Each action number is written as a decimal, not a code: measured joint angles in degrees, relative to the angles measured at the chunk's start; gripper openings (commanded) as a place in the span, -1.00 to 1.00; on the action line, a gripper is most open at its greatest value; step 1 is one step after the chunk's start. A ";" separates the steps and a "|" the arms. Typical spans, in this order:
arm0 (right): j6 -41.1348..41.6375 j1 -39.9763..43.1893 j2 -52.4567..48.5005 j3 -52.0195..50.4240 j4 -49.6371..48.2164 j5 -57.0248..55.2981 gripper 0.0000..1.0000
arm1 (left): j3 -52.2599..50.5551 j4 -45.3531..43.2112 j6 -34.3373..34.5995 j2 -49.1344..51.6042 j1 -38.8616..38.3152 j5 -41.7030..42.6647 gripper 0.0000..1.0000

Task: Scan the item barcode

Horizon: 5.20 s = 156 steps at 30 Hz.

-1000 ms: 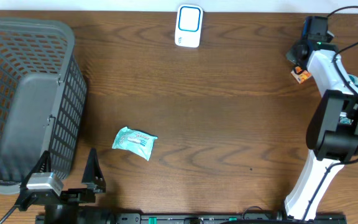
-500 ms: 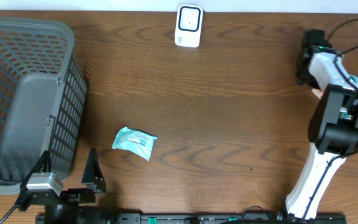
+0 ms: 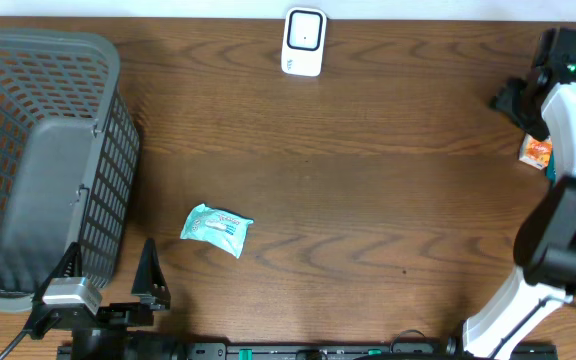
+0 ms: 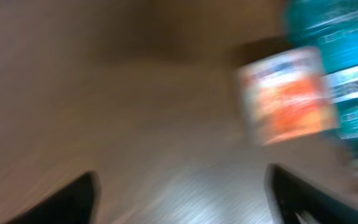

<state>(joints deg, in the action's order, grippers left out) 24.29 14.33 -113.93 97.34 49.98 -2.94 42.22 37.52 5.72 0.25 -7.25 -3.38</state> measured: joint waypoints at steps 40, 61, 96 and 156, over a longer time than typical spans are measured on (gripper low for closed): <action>70.90 -67.63 -1.25 -28.52 -36.22 27.32 0.41 | 0.00 0.02 0.00 0.00 0.00 0.00 0.96; 43.15 -58.77 0.04 -28.39 -21.86 21.81 -0.98 | 0.00 0.00 0.00 0.00 0.00 -0.02 0.96; -9.60 -53.57 15.02 -31.12 -17.59 -4.87 0.72 | 0.00 0.02 0.00 0.00 0.00 0.00 0.96; -36.13 -42.18 2.56 -14.36 20.87 81.07 -0.98 | 0.00 0.04 0.00 0.00 0.00 0.00 0.96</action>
<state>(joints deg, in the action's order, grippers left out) -11.84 -27.86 -111.37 82.98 70.85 78.13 42.22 37.56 5.72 0.25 -7.25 -3.38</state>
